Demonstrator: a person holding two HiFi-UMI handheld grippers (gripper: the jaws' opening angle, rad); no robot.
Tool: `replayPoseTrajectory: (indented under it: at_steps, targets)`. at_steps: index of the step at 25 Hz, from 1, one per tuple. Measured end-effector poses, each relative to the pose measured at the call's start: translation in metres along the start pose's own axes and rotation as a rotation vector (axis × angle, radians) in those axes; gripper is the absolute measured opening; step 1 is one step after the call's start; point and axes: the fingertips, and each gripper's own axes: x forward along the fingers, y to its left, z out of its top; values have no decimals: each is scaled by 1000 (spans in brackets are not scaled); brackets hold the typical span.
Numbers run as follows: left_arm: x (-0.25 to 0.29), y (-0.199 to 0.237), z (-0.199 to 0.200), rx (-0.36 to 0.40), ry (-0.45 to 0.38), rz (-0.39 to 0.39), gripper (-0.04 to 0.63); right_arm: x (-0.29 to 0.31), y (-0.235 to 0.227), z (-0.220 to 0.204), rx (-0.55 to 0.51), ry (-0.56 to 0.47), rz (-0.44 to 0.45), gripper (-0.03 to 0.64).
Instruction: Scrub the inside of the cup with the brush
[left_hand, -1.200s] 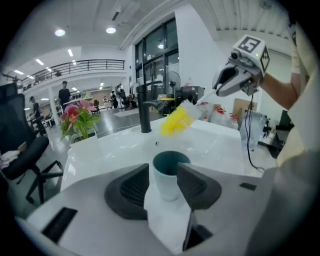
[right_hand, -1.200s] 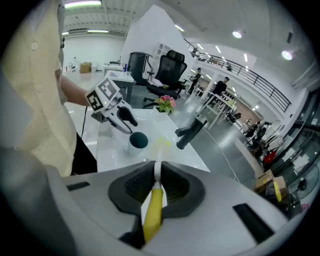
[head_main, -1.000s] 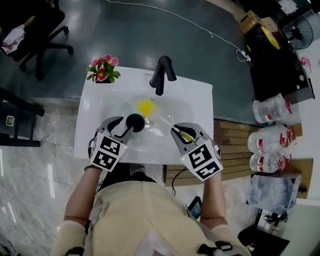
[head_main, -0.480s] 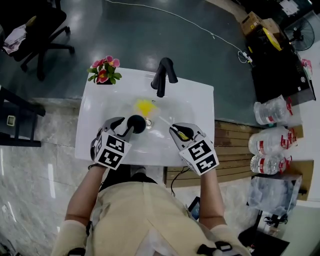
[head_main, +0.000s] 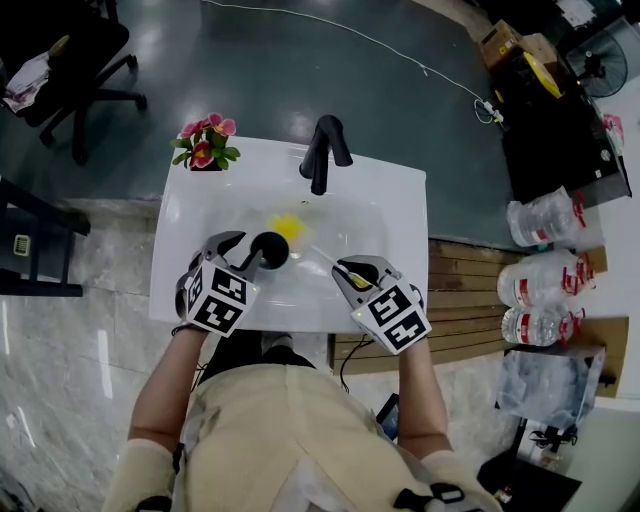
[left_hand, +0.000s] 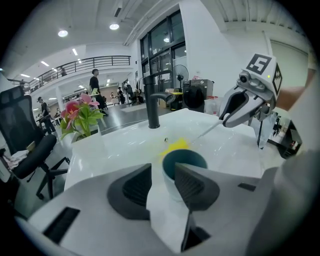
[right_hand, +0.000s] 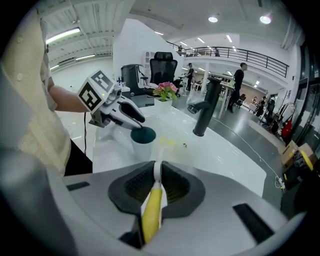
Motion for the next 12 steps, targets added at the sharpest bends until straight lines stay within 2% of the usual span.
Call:
replayPoseTrajectory:
  at_steps: [7, 12]
  targets:
    - [7, 9, 2, 78, 19, 48, 109, 2, 19, -13, -30, 55, 50, 51]
    - [16, 2, -10, 139, 55, 35, 107, -1, 33, -22, -82, 93, 91, 52]
